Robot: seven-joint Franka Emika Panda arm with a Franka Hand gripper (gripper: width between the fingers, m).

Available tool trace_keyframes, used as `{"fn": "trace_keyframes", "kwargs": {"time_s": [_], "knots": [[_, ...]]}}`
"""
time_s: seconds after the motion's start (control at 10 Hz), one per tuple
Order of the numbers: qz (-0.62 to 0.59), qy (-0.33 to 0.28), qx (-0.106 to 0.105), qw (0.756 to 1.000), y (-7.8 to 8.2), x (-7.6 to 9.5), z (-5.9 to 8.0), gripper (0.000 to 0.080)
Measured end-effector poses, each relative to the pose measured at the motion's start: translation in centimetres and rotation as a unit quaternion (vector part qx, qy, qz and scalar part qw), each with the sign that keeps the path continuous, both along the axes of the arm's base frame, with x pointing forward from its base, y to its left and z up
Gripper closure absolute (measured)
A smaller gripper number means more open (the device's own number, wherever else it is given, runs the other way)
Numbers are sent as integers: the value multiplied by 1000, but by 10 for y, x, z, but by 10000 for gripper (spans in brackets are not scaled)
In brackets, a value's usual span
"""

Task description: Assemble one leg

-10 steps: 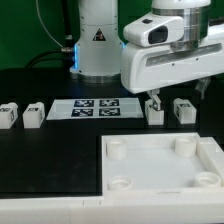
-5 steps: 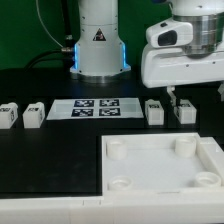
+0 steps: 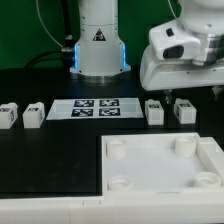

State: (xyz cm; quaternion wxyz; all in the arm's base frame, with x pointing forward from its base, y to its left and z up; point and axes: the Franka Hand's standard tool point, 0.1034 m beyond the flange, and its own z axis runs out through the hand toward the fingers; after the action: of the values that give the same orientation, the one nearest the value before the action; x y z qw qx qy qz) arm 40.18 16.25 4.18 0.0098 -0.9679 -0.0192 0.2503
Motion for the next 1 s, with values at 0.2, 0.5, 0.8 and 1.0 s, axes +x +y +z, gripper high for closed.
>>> {"fn": "trace_keyframes", "kwargs": {"time_s": [0.2,0.5,0.8,1.0], "knots": [[8,109,-12,994,8,-9,-8,151],[11,195,-14,981,11,-9,-12,151],[13,202,-19,979,14,-23,-27,151],[9,197,-21,980,15,-26,-33,151]]}}
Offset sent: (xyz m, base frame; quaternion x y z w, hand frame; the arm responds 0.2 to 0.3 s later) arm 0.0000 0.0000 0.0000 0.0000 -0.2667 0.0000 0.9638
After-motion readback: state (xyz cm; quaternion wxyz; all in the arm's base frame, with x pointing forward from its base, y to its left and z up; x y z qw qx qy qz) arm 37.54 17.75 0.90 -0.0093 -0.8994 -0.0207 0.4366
